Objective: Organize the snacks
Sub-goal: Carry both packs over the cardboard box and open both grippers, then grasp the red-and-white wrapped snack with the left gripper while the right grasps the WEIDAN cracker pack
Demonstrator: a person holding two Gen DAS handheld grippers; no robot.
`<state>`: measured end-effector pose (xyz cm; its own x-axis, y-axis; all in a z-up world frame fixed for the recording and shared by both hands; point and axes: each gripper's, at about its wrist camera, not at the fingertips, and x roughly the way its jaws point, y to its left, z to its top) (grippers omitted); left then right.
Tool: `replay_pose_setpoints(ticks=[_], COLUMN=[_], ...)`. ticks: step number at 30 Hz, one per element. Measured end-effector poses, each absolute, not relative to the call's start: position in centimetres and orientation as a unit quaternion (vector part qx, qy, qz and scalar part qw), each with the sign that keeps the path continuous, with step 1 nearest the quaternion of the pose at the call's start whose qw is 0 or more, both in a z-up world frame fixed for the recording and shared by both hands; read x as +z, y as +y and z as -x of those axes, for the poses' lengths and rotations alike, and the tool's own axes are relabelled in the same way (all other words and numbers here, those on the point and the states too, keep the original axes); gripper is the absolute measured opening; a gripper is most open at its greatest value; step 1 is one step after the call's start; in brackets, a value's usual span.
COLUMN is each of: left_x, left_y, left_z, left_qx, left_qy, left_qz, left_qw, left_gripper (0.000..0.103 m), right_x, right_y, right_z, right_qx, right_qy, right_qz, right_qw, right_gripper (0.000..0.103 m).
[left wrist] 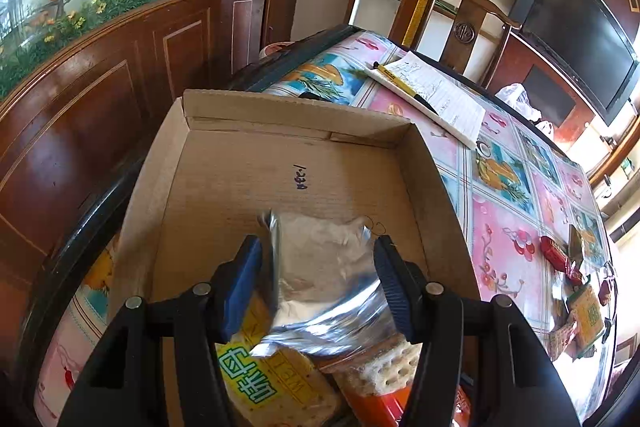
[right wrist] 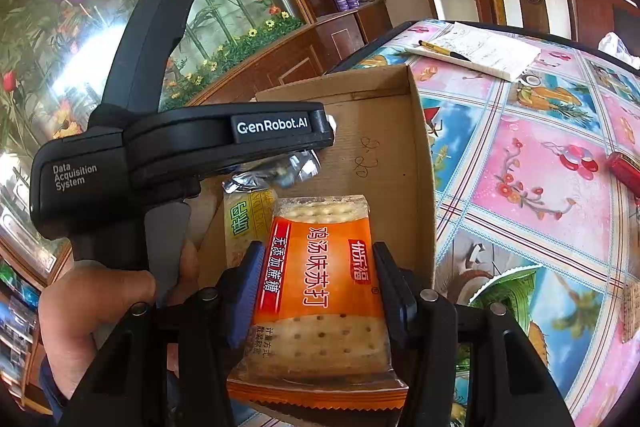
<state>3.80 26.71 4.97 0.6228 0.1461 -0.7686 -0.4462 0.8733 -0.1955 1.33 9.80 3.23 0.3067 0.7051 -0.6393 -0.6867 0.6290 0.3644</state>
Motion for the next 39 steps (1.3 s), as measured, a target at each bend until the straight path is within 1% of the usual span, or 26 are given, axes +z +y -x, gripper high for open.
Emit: replay_pose_setpoints(ticks=[8,11,16,20,21,28,34,37,39], left_x=[5.0,5.1,5.7,6.5,6.7,8.0,8.6,8.8,9.0], left_y=[26.7,26.8,27.3,27.3,27.0,24.1,21.6,20.0,18.7], left_z=[-3.8,-3.7,-2.9,-2.3,-2.3,-2.5,-2.5,-2.7,-2.7], left_qx=[0.171,0.173,0.171,0.156,0.15,0.105,0.06,0.034,0.015], left_qy=[0.399,0.398,0.377,0.35,0.346,0.32,0.312,0.314,0.314], left_qz=[0.187,0.194,0.21,0.222,0.22,0.18,0.154,0.143,0.135], left_qw=[0.881,0.88,0.886,0.897,0.9,0.924,0.936,0.938,0.94], left_gripper=[0.058,0.059,0.06,0.065,0.067,0.068,0.069,0.069,0.07], right_x=[3.4,3.6,4.7,5.6,6.1,8.1,7.7,7.0,5.9], right_y=[9.6,9.4,8.6,7.1,6.4,-1.8,-11.3,-15.1,-16.8], right_z=[-1.0,-1.3,-1.1,-1.3,-1.5,-3.0,-5.9,-7.4,-8.8], right_qx=[0.432,0.434,0.444,0.448,0.451,0.409,0.282,0.232,0.205], right_qy=[0.399,0.401,0.392,0.389,0.387,0.354,0.347,0.355,0.375], right_qz=[-0.01,-0.016,-0.027,-0.042,-0.049,-0.085,-0.077,-0.079,-0.077], right_qw=[0.808,0.806,0.805,0.804,0.803,0.837,0.891,0.902,0.901], right_gripper=[0.059,0.063,0.065,0.065,0.065,0.065,0.064,0.064,0.064])
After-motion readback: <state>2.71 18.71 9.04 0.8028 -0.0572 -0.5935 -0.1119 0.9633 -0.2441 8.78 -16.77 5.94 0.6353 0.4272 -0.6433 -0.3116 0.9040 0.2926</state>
